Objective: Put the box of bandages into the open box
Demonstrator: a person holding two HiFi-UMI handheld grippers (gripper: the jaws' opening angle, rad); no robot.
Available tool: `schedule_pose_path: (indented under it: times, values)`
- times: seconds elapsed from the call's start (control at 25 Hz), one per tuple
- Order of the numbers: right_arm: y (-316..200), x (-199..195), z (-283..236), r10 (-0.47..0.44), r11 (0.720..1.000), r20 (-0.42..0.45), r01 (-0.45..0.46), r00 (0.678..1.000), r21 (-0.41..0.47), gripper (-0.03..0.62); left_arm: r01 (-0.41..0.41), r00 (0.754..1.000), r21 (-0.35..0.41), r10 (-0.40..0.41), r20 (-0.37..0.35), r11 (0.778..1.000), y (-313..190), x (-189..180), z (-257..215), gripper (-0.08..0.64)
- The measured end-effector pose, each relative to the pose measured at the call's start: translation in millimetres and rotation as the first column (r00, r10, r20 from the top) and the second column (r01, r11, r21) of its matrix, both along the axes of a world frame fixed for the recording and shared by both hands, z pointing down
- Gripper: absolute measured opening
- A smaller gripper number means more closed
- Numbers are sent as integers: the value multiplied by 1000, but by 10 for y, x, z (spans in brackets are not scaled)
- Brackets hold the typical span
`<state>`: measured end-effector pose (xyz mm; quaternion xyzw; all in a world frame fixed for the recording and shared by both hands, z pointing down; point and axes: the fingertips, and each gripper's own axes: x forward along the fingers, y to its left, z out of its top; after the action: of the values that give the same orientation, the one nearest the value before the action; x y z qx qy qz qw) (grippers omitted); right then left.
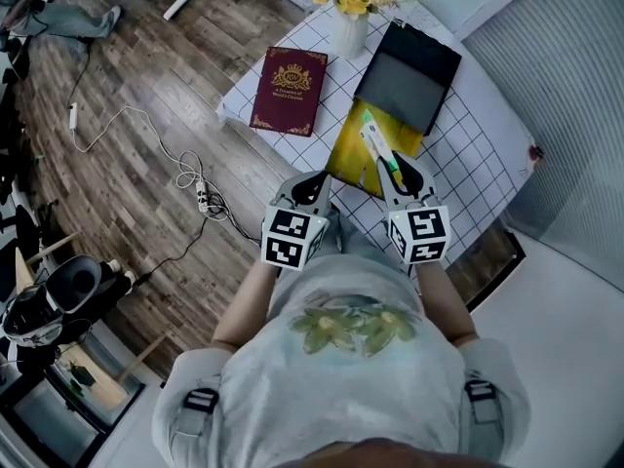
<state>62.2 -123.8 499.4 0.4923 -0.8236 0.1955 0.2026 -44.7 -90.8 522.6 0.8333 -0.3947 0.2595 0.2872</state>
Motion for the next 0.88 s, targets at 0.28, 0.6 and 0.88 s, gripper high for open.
schedule_pose_path:
  times: [0.28,0.6,0.88]
  values:
    - [-7,4,41,-18,1000,2,18,1000,-8,89,-6,1000,-5,6,2,1000,26,47,-3,6]
    - [0,-11,86,-33,999,5,33,999,-12,89,10,1000,-23,-11,-27,1000,63,75,-26,6]
    - [0,-8,178,-37,999,-1,37,999,-26,89,15,1000,-32,-15,-24,999,78,68,19,6]
